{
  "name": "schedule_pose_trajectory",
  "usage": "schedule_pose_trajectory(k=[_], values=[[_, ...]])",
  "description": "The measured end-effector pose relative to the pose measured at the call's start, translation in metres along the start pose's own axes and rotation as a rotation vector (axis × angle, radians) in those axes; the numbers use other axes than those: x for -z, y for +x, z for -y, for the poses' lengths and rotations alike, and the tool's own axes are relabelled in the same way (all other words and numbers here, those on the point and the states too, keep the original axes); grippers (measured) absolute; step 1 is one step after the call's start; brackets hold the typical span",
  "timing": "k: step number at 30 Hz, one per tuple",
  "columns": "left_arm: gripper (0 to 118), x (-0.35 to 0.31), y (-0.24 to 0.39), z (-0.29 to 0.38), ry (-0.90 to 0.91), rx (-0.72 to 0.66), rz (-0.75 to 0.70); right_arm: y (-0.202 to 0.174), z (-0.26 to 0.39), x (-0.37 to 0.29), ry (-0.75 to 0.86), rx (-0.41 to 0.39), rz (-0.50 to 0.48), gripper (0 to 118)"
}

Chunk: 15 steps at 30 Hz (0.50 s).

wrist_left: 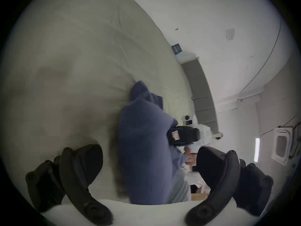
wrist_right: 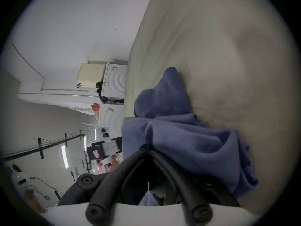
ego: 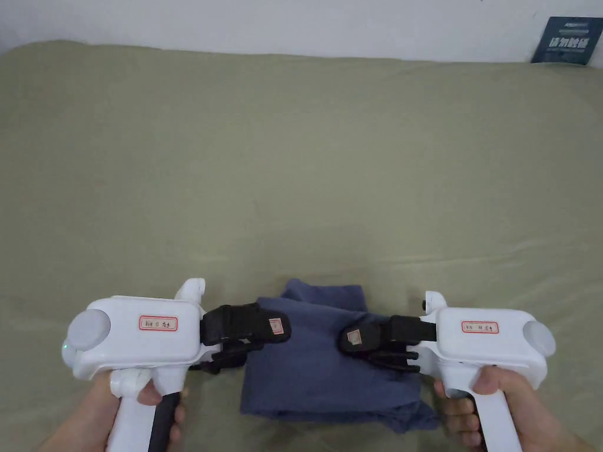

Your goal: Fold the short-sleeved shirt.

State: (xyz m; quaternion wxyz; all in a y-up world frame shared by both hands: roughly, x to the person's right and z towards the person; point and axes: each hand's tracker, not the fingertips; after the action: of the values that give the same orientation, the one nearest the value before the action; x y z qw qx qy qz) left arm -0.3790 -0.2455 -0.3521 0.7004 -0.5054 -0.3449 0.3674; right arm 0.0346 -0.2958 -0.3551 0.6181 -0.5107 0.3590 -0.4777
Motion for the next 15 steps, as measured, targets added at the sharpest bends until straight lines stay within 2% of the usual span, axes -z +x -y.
schedule_pose_trajectory(k=[2, 3, 4, 5, 6, 7, 8, 9, 11, 12, 13, 15], values=[[115, 0.014, 0.000, -0.004, -0.010, -0.045, 0.039, 0.000, 0.000, -0.001, -0.004, 0.009, -0.008, 0], [106, 0.021, 0.001, -0.004, -0.005, -0.050, 0.033, -0.001, 0.001, 0.000, -0.005, 0.009, -0.008, 0], [84, 0.026, 0.002, -0.005, -0.011, -0.053, 0.036, -0.007, 0.004, 0.001, -0.006, 0.005, -0.002, 0], [41, 0.028, 0.010, -0.004, -0.030, -0.030, 0.017, -0.012, 0.006, 0.001, -0.006, -0.001, 0.011, 0], [27, 0.032, 0.012, -0.002, -0.020, -0.020, -0.078, -0.016, 0.007, 0.000, -0.003, -0.004, 0.034, 0], [27, 0.041, 0.014, 0.002, -0.035, -0.004, -0.161, -0.026, 0.009, -0.003, 0.010, -0.025, 0.092, 0], [27, 0.039, 0.009, 0.003, -0.036, -0.027, -0.098, -0.036, 0.004, -0.009, 0.033, -0.090, 0.170, 0], [27, 0.029, 0.011, 0.001, -0.020, -0.092, -0.047, -0.052, 0.008, -0.015, 0.064, -0.188, 0.259, 0], [27, 0.025, 0.021, 0.004, -0.019, -0.040, -0.087, -0.095, 0.032, -0.032, 0.210, -0.437, 0.392, 0], [27, 0.025, 0.026, 0.006, -0.024, -0.023, -0.106, -0.113, 0.043, -0.039, 0.312, -0.511, 0.430, 0], [27, 0.025, 0.013, -0.002, -0.025, -0.030, -0.103, -0.129, 0.057, -0.042, 0.404, -0.578, 0.513, 0], [27, 0.023, 0.011, -0.007, -0.017, -0.011, -0.128, -0.160, 0.091, -0.045, 0.682, -0.803, 0.755, 0]])
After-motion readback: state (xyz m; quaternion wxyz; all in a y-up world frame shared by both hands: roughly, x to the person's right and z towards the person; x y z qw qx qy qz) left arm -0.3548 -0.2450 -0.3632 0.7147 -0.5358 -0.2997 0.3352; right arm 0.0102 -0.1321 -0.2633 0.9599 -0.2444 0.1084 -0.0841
